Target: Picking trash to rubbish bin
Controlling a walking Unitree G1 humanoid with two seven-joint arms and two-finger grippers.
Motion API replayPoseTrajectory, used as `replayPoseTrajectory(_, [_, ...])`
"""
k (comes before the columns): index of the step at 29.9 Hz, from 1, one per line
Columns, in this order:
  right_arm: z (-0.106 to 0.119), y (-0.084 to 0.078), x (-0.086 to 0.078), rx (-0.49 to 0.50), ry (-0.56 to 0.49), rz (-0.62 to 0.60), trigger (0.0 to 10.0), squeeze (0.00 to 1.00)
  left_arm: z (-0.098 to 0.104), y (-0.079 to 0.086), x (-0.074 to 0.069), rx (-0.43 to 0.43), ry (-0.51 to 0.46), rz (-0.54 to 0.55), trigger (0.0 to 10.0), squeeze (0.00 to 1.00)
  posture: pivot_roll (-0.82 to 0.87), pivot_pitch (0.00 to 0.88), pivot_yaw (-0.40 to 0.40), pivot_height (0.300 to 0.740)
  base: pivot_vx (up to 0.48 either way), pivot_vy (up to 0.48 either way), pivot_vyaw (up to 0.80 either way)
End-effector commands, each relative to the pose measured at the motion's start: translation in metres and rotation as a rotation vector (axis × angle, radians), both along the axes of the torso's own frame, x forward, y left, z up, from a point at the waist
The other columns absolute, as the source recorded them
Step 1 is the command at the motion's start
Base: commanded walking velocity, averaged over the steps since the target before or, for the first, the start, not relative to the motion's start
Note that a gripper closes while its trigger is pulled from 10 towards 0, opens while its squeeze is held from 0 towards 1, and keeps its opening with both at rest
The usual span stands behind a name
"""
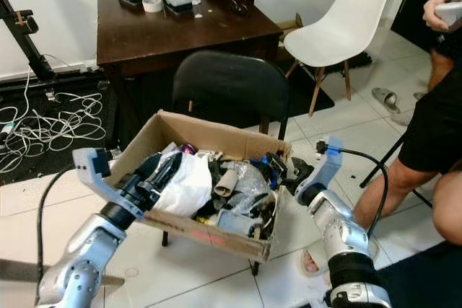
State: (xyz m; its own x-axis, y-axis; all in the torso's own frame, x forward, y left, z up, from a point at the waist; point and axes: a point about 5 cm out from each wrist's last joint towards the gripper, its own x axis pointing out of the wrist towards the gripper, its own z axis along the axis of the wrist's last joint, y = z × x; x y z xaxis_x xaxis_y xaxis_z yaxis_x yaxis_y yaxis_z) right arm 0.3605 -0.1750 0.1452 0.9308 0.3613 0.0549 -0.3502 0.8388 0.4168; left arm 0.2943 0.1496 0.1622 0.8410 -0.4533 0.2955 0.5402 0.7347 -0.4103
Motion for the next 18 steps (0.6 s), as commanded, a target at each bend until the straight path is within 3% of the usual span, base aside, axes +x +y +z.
replayPoseTrajectory(1, [-0.01, 0.002, -0.002, -0.009, 0.026, 0.003, 10.0, 0.0, -0.009, -0.001, -0.003, 0.014, 0.026, 0.002, 10.0, 0.0, -0.12, 0.204, 0.041, 0.74, -0.375, 0.0, 0.0])
replayPoseTrajectory(18, [-0.023, 0.019, -0.003, -0.108, 0.046, 0.062, 10.0, 0.0, -0.01, -0.003, -0.005, 0.034, 0.012, -0.008, 10.0, 0.0, -0.11, 0.203, 0.031, 0.74, -0.371, 0.0, 0.0])
